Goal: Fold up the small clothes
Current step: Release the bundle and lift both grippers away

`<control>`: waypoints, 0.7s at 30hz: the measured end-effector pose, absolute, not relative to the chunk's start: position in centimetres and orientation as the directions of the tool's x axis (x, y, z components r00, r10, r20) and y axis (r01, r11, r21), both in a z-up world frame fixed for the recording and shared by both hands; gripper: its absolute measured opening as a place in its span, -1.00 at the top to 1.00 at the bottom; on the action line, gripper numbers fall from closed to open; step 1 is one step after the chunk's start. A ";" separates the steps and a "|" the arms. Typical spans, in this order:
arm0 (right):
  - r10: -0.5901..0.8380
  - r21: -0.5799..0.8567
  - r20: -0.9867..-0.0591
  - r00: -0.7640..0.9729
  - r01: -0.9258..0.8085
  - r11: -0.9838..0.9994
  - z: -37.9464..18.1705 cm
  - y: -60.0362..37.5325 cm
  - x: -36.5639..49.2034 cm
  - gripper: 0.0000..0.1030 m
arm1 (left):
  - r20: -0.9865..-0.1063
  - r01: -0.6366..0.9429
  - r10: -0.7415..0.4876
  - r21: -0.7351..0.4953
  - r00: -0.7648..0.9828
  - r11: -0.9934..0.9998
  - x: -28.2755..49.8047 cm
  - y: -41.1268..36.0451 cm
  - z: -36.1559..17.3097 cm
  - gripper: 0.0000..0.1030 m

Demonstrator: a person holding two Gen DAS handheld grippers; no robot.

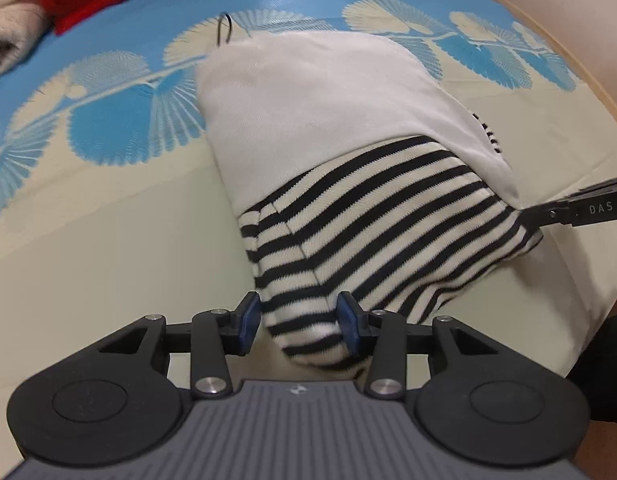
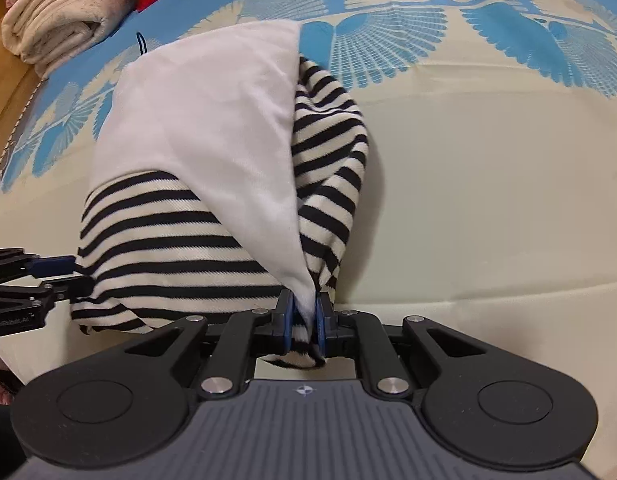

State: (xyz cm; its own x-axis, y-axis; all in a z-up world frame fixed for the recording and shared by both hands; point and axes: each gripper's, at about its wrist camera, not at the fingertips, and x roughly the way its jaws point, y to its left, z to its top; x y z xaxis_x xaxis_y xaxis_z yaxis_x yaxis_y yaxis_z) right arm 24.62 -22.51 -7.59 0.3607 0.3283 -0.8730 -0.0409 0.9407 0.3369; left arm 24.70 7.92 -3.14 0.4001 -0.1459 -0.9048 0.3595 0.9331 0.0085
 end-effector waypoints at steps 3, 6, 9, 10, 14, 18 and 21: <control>0.227 0.242 -0.899 0.375 -0.008 0.970 -7.1 -23.1 23.3 0.65 | -0.876 0.339 -0.063 0.118 0.478 0.933 22.4 7.1 -0.3 -0.03; 0.117 0.117 -0.891 0.439 -0.028 0.993 -5.7 -23.4 21.3 0.65 | -0.786 0.276 -0.045 0.162 0.616 0.948 18.4 6.8 3.3 -0.50; 0.078 0.076 -0.791 0.607 -0.030 0.997 -2.1 -24.1 18.5 0.42 | -0.663 0.207 -0.070 0.132 0.746 0.969 13.0 6.8 6.1 -0.68; 0.077 0.079 -0.742 0.666 -0.026 0.996 -0.8 -24.3 17.2 0.29 | -0.637 0.191 -0.074 0.116 0.767 0.975 11.6 6.6 6.5 -0.68; 0.056 0.090 -0.555 0.830 -0.006 0.996 2.4 -24.8 10.8 -0.32 | -0.548 0.119 -0.049 0.094 0.835 0.988 6.8 5.0 6.7 -0.83; 0.096 0.148 -0.458 0.884 -0.031 0.989 3.8 -24.3 5.5 -0.55 | -0.557 0.051 0.021 0.114 0.830 0.992 4.2 3.7 5.1 -0.85; 0.080 0.122 -0.432 0.899 -0.029 0.992 3.3 -23.4 2.4 -0.65 | -0.609 0.020 0.021 0.059 0.793 0.998 3.4 3.5 4.5 -0.84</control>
